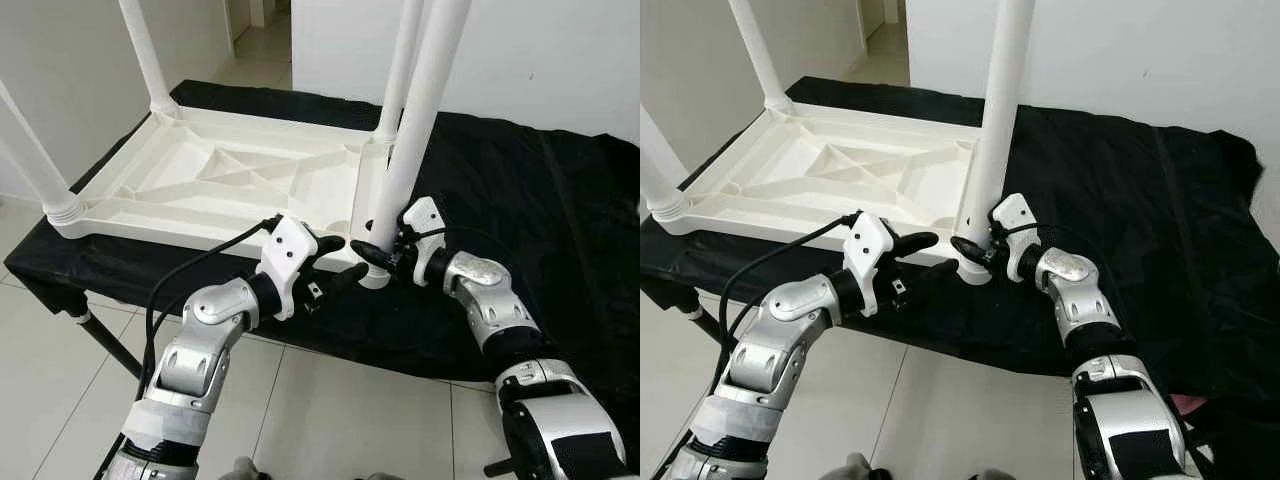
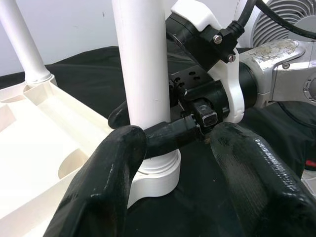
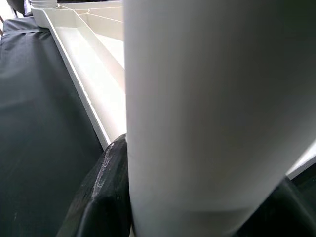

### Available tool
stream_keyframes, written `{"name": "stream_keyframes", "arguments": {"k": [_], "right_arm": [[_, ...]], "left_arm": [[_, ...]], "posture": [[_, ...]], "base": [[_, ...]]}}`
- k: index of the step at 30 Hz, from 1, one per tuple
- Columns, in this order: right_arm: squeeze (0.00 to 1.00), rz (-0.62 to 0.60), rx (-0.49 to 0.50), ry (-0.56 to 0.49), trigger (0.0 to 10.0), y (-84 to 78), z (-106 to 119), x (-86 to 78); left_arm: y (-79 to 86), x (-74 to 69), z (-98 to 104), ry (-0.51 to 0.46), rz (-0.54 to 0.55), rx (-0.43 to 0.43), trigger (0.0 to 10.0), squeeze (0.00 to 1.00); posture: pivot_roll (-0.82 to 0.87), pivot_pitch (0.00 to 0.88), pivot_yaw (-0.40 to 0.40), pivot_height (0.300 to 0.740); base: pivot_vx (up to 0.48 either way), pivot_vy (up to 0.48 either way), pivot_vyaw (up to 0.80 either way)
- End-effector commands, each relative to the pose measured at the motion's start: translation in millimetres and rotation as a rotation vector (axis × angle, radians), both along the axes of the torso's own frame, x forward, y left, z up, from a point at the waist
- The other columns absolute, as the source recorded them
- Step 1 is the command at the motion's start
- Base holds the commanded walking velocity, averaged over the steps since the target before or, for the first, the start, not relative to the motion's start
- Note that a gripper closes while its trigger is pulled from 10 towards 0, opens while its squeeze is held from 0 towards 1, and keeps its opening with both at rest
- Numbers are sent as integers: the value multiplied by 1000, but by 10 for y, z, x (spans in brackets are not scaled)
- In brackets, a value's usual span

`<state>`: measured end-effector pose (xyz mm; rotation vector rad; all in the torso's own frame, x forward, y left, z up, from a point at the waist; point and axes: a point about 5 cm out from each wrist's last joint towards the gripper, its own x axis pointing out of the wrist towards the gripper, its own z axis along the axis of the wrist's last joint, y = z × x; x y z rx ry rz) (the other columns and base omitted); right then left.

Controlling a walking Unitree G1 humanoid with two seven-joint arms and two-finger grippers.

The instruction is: Building children table

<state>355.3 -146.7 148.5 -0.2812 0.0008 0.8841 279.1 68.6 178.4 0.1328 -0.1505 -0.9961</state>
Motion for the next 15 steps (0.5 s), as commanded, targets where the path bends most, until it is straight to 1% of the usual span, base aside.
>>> {"name": "stream_keyframes", "arguments": {"k": [1, 2, 3, 5, 6, 7, 9, 10, 13, 15], "right_arm": [[0, 21, -49, 42, 4118, -9, -129, -37], [0, 21, -49, 42, 4118, -9, -129, -37], [0, -28, -46, 21, 10000, -19, -116, -19], [0, -125, -29, -10, 10000, -22, -94, 14], [0, -125, -29, -10, 10000, -22, -94, 14], [0, -202, 10, -24, 10000, -2, -73, 17], [0, -223, 24, -37, 10000, 17, -61, 9], [0, -251, 56, -43, 10000, 53, -46, -9], [0, -269, 78, -46, 10000, 76, -36, -22], [0, -385, 154, -63, 10000, 168, -8, -63]], "left_arm": [[35, 44, 5, -7, 97, -18, 10000, 0], [35, 44, 5, -7, 97, -18, 10000, 0], [31, 43, 4, -6, 96, -19, 10000, 0], [30, 42, 4, -6, 96, -21, 10000, 0], [30, 42, 4, -6, 96, -21, 10000, 0], [23, 40, -3, -3, 97, -23, 10000, 0], [20, 37, -6, -2, 96, -24, 10000, 0], [14, 33, -10, 0, 95, -25, 10000, 0], [10, 29, -13, 1, 95, -26, 10000, 0], [4, 25, -20, 4, 92, -26, 10000, 0]], "posture": [[-77, 16, 16, 740], [-77, 16, 16, 740], [-77, 16, 16, 740], [-84, 25, 9, 740], [-84, 25, 9, 740], [-86, 28, 8, 740], [-88, 30, 7, 740], [-91, 32, 7, 740], [-91, 32, 7, 740], [-95, 38, 6, 740]], "base": [[0, 0, 0], [0, 0, 0], [0, 0, 0], [0, 0, 0], [0, 0, 0], [0, 0, 0], [0, 0, 0], [0, 0, 0], [0, 0, 0], [0, 0, 0]]}}
